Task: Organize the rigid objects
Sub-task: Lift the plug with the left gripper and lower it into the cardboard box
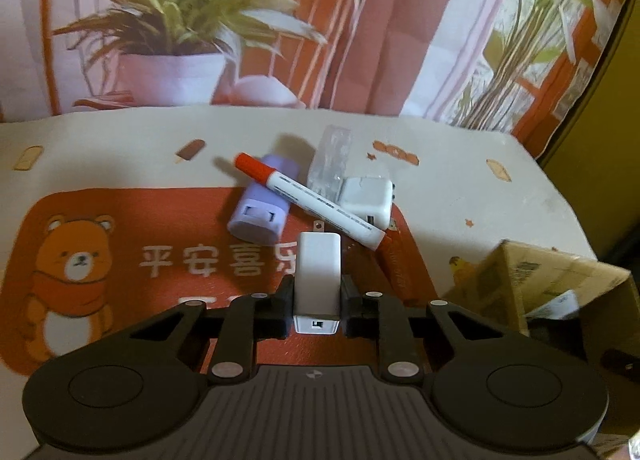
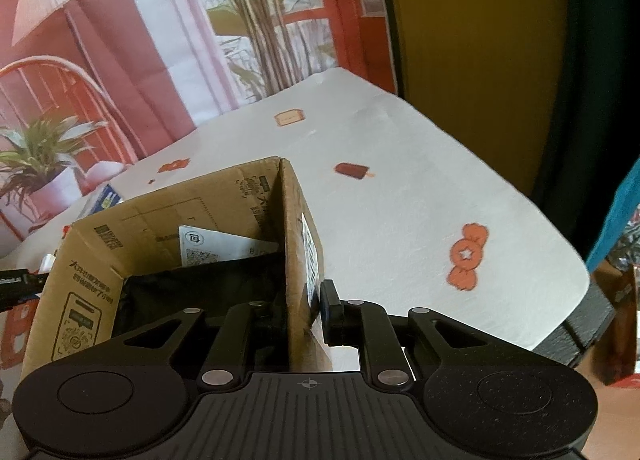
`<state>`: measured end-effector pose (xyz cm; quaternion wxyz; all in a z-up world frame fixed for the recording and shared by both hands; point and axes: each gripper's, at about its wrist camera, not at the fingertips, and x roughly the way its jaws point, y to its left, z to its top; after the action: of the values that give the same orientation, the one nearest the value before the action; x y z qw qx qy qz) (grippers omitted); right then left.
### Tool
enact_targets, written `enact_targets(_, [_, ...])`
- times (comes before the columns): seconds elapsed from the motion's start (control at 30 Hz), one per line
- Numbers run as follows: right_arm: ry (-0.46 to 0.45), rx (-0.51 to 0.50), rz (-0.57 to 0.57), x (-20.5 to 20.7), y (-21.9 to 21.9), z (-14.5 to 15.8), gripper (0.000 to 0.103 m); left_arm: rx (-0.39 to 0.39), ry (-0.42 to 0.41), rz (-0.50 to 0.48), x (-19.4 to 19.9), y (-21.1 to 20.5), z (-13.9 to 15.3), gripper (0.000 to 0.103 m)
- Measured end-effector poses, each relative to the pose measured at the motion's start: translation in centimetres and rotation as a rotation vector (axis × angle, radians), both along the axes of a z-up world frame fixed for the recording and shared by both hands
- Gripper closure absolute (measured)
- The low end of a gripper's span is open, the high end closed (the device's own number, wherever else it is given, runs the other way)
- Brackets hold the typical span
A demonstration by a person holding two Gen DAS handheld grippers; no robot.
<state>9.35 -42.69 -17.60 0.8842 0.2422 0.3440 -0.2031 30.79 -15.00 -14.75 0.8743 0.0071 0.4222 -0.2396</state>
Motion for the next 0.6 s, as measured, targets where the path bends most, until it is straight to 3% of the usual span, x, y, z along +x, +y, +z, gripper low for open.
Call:
enact_targets(0.33, [-0.016,0.037,0.004,0.4,1.9,0.0,0.086,-0.079,-0.051,-0.005,-3.4,2.7,4.6,0.079])
enact_targets(0.6, [-0.012,0.041,0.039,0.3,3.1,0.2,0.084,-0.127,-0.090,-0.115,-6.4,0.4,6.9,0.079])
